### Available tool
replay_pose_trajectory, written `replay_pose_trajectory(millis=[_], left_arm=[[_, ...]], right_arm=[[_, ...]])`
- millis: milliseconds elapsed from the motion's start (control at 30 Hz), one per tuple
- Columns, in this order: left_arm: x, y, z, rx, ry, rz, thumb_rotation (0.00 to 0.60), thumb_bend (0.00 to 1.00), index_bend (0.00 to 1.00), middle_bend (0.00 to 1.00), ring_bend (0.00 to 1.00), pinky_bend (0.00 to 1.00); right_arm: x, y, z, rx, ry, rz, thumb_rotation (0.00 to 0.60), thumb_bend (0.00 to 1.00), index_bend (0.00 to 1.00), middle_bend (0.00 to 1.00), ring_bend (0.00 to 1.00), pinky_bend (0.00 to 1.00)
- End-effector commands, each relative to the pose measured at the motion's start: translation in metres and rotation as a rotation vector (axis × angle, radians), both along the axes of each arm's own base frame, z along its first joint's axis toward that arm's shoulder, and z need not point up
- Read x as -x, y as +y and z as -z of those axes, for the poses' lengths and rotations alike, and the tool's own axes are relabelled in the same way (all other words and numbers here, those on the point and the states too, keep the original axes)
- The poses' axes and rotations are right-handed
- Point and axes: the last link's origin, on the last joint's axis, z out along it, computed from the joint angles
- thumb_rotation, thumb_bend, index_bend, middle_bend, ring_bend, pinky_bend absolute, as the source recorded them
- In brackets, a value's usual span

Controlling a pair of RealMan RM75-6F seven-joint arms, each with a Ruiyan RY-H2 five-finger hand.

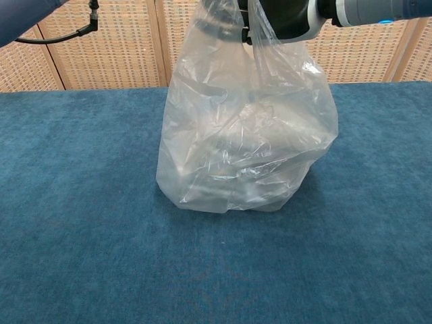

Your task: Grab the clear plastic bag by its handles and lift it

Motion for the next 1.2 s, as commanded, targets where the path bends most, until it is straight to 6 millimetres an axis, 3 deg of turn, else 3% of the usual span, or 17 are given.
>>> replay_pose_trajectory(millis=[33,567,1200], left_arm=[[-0.001,0.001,-0.002,0.013,-0.012,-0.009,0.600,0.25,0.00,0.00,0.00,0.04],[-0.002,0.001,-0.028,-0.006,-0.058,-0.010,0.600,0.24,0.00,0.00,0.00,0.03],[0.012,0.011,-0.055,-0.017,-0.126,-0.060,0.600,0.24,0.00,0.00,0.00,0.04]], right_arm=[[0.000,0.000,0.000,0.000,0.000,0.001,0.600,0.00,0.46,0.59,0.48,0.35],[0.004,-0.006,-0.003,0.011,0.000,0.026,0.600,0.02,0.46,0.59,0.48,0.35],[-0.003,-0.010,-0.017,0.017,-0.024,0.045,0.600,0.06,0.44,0.59,0.50,0.39]])
